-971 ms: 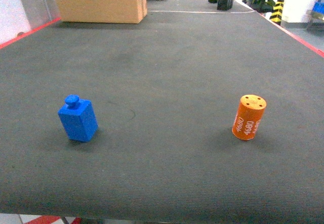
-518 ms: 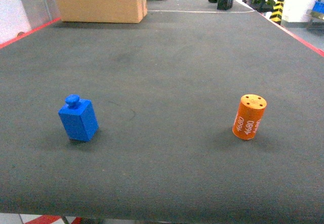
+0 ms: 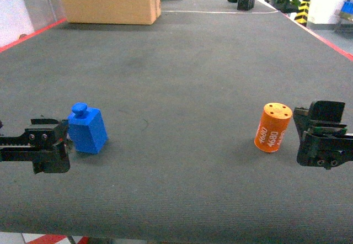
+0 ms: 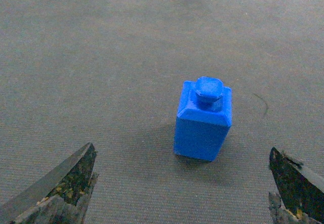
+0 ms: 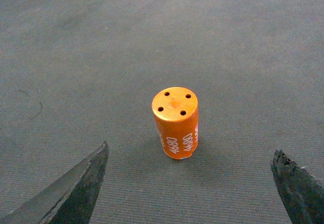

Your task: Sort blue parts and orange caps into right shelf containers

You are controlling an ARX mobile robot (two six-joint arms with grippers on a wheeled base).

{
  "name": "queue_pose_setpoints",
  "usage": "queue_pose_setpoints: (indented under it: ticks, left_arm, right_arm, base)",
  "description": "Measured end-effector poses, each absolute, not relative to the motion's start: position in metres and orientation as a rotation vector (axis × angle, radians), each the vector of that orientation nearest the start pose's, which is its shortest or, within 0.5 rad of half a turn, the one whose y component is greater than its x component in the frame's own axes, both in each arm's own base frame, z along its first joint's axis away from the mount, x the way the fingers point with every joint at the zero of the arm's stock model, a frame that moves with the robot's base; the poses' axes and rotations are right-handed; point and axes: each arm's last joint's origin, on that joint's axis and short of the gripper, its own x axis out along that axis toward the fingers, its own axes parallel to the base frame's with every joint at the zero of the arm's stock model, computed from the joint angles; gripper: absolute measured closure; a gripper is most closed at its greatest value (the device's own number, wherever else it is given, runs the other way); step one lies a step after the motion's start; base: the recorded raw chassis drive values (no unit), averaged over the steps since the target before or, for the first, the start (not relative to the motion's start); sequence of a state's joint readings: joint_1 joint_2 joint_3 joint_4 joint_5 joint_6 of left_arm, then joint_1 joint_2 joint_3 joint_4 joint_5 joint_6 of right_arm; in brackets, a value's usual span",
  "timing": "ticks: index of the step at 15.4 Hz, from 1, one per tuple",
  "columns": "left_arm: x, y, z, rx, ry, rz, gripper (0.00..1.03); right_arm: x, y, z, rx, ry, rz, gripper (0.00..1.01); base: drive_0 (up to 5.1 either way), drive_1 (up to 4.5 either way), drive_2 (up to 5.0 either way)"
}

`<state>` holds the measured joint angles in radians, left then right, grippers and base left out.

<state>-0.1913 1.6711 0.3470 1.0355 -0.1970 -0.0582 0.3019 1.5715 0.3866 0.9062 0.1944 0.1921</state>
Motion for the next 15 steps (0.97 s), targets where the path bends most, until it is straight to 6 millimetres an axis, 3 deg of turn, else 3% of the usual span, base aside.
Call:
queue_pose_setpoints:
  ticks: [5, 9, 15]
  left_arm:
    - [0.274, -0.042, 0.098, -0.017, 0.322, 0.022, 0.05]
    - [0.296, -0.044, 0.084, -0.014, 0.364, 0.019, 0.05]
    - [0.316, -0.047, 0.074, -0.017, 0.385, 0.009, 0.05]
  right_arm:
    - [0.275, 0.077, 0.116, 0.127, 0.343, 0.067, 0.03]
    - [0.308, 0.085, 0.099, 0.114, 0.390, 0.059, 0.03]
    - [0.330, 0.090, 0.088, 0.108, 0.419, 0.050, 0.03]
  base:
    - [0.0, 0.00, 0.0]
    - [0.0, 0.00, 0.0]
    - [0.0, 0.00, 0.0]
